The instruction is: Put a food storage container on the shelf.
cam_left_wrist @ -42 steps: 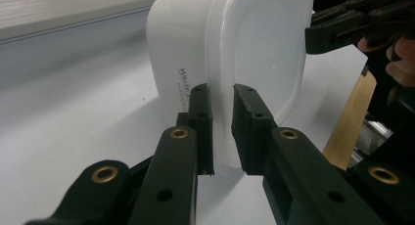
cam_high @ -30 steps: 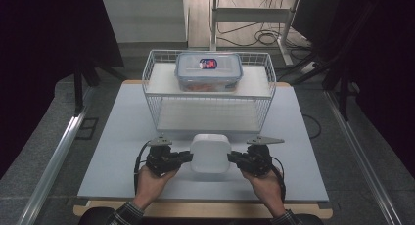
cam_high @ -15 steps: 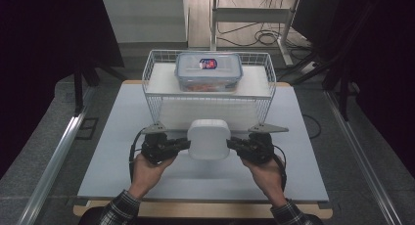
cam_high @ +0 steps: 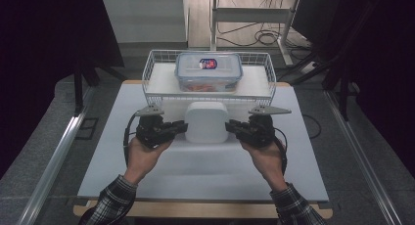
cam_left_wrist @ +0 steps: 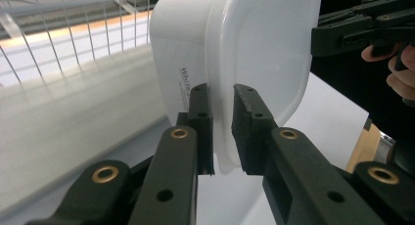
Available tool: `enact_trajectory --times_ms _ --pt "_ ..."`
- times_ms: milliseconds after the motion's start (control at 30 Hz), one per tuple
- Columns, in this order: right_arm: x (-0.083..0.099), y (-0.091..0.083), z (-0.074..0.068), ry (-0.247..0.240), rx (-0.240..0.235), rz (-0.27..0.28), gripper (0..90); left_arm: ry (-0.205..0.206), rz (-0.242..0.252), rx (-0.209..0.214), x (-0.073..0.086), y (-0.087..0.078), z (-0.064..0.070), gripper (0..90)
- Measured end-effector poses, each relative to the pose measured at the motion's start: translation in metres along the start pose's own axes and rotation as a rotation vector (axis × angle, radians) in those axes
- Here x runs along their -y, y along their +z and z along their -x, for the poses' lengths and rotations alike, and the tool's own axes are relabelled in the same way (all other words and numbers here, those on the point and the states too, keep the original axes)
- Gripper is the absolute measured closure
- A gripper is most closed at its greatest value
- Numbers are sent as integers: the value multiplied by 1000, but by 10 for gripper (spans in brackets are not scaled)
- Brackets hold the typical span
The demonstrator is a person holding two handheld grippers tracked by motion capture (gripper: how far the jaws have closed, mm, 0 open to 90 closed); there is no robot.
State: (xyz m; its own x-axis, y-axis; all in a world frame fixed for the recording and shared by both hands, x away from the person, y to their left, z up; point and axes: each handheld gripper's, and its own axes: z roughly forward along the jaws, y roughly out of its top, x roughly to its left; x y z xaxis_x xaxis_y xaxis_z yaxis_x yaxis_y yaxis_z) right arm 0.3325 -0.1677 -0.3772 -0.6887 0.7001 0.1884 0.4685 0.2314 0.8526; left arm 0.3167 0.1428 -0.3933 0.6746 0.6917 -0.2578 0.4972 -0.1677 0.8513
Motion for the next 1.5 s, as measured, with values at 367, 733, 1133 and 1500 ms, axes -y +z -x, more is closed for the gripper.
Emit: enact_trajectory --times_ms 367,733,1133,1500 --pt "-27 -6 2 2 -5 35 777 25 19 -19 -31 -9 1 796" --pt "-63 -13 0 -13 -5 74 777 44 41 -34 -67 -24 1 795" --pt "-101 -25 -4 -34 2 118 776 59 74 -34 -103 -40 1 795" --pt "-131 -34 -1 -33 15 160 775 65 96 -27 -136 -44 -1 795"
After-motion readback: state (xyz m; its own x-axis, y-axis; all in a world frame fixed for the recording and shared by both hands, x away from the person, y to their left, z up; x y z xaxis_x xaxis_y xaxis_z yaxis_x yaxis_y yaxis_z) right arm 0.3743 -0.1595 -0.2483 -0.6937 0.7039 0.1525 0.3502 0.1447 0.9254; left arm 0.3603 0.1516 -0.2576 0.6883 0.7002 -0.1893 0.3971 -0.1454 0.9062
